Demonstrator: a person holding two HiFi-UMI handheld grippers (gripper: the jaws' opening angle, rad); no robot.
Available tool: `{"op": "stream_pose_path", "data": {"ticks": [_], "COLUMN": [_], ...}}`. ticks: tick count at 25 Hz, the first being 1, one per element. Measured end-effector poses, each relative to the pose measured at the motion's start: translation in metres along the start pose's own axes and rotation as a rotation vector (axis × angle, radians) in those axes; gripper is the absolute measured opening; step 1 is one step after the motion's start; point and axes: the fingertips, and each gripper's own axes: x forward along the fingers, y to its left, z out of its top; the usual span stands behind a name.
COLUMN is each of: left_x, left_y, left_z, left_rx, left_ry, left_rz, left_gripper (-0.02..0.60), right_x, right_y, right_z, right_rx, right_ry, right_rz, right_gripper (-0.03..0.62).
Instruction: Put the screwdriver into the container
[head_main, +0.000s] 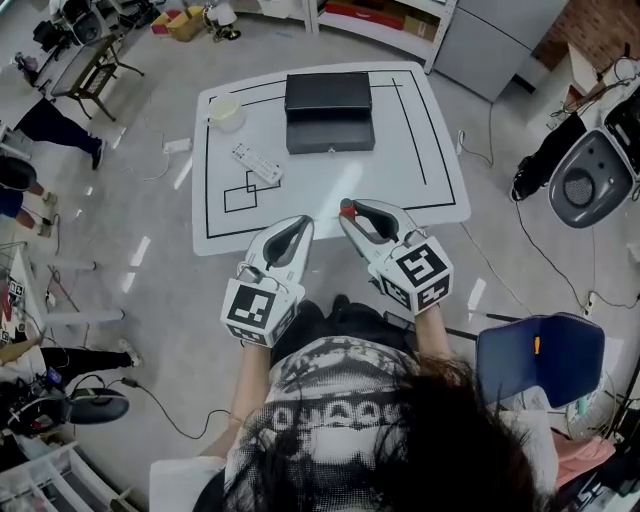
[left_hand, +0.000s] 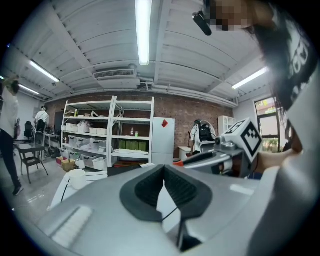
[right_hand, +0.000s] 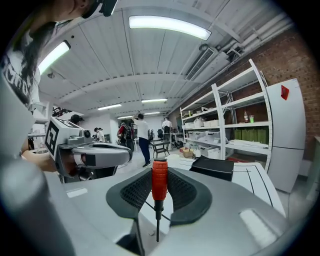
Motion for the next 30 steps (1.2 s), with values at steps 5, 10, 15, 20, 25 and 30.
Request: {"op": "stream_pose_path", "data": {"ticks": [5, 10, 15, 20, 25, 30], "left_x": [0.003, 0.005, 0.016, 0.035, 0.058, 0.077], "left_y": [0.001, 0.011, 0.029, 0.055, 0.09, 0.129], "left_z": [-0.006, -0.013, -0.016, -0.014, -0.009, -0.003], "left_rx": [0.0, -0.014, -0.02, -0.017, -0.008, -0.006], "left_ry": [0.029, 0.055, 0.058, 0.053, 0.042, 0.035], "left_rz": [0.02, 0.028, 0.016, -0.007, -0.039, -0.061], "left_gripper": [0.0, 0.0, 0.0, 0.0, 0.0, 0.0], "right_x": [0.005, 0.017, 0.031, 0.054, 0.09, 0.128], "right_y": [-0.007, -0.012, -0.026, -0.048, -0.075, -0.1], "right_z": [-0.005, -0.009, -0.009, -0.006, 0.003, 0.009], "right_rx": [0.016, 0.035, 0.035, 0.012, 0.001, -0.012], "right_ry": [0.002, 0.013, 0.027, 0.057, 0.077, 0.107], "right_rz": [0.021, 0.023, -0.003, -0.048, -0.089, -0.126], "right_gripper": [0.101, 0.102, 0.101, 0.101, 0.101, 0.101]}}
